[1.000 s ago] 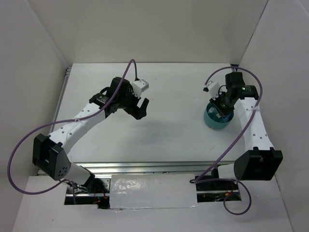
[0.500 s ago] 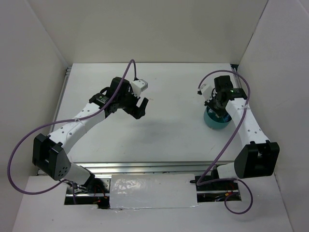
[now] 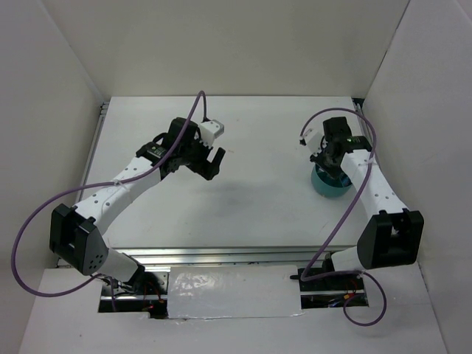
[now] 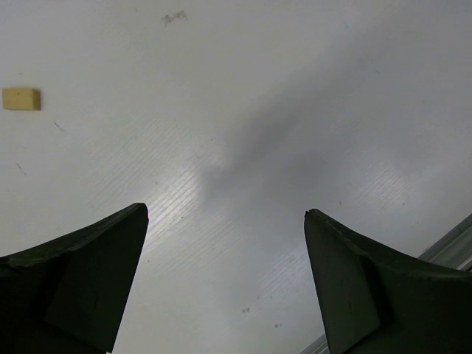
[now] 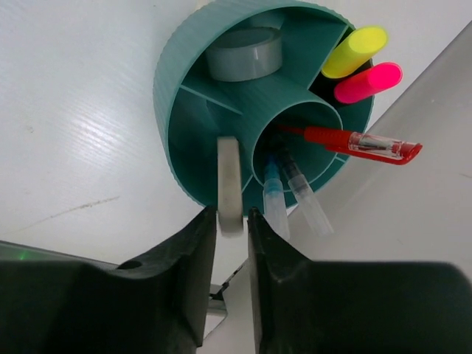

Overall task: Sort the stationery into containers
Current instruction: Place the stationery in the storage box, then pick up the stationery from the center of the board.

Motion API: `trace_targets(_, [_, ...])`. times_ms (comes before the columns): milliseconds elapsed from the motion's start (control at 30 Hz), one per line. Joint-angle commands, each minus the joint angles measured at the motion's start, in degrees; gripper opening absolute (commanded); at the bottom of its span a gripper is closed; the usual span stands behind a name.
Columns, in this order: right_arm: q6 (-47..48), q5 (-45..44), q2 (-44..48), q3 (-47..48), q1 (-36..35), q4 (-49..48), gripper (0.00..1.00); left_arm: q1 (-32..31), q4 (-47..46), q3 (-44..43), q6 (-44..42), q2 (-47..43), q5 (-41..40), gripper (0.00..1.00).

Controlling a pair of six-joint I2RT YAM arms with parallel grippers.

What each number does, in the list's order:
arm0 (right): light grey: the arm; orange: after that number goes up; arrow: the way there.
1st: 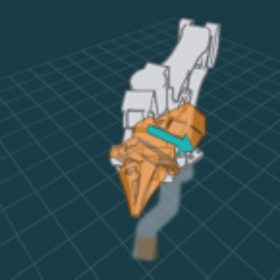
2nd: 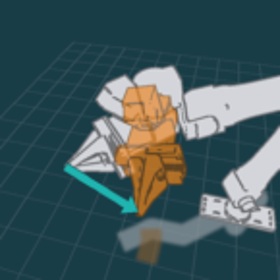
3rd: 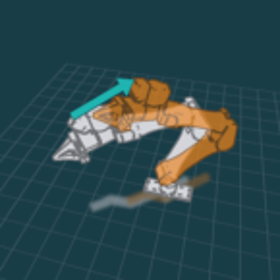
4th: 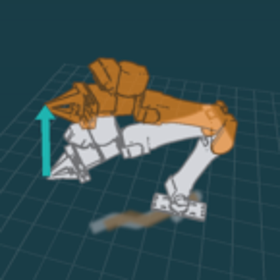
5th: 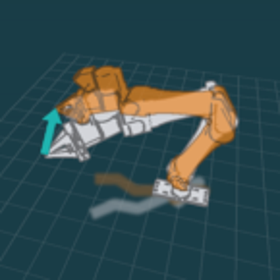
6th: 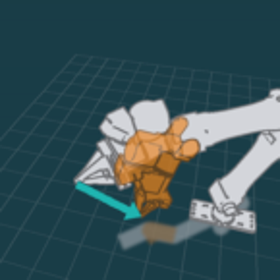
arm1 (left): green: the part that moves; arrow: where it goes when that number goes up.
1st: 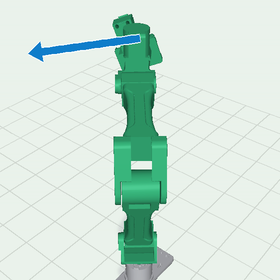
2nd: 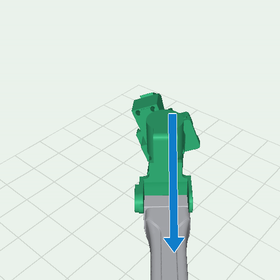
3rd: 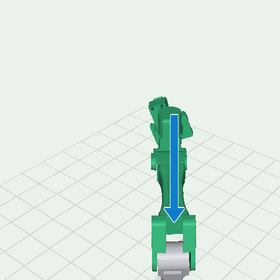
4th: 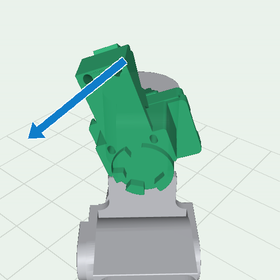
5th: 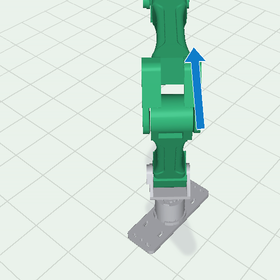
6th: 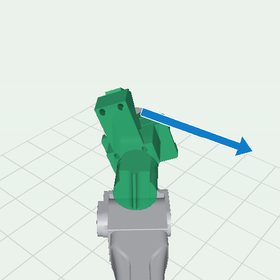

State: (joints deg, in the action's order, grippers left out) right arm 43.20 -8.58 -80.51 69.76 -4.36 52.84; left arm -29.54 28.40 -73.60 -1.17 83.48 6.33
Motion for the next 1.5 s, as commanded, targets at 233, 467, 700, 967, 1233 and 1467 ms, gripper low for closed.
trace_targets(233, [-1.3, 0.1, -0.6, 3.9, -1.7, 0.7, 0.39, 4.3, 0.3, -3.7, 15.6, 4.0, -16.9, 0.99])
trace_targets(467, [-5.0, 7.4, 1.7, 12.1, -4.8, 6.5, 0.39, 11.9, -2.7, -6.5, 14.7, 14.8, -25.1, 0.88])
trace_targets(700, [-13.0, 11.8, 3.3, 14.1, -5.4, 8.5, 0.39, 16.3, 2.2, -23.3, 18.8, 33.4, -26.0, 0.90])
trace_targets(967, [-14.0, 12.3, 4.0, 12.6, -4.3, 8.9, 0.39, 15.0, -3.4, -28.4, 19.8, 41.7, -25.9, 0.92])
trace_targets(1233, [-14.1, 12.8, 4.1, 13.0, -3.4, 9.7, 0.39, 17.5, -4.5, -32.1, 17.5, 48.4, -19.1, 0.79])
trace_targets(1467, [-13.9, 13.2, 4.0, 13.7, -2.7, 10.7, 0.39, 19.9, -3.4, -34.8, 1.9, 51.2, -9.8, 0.73])
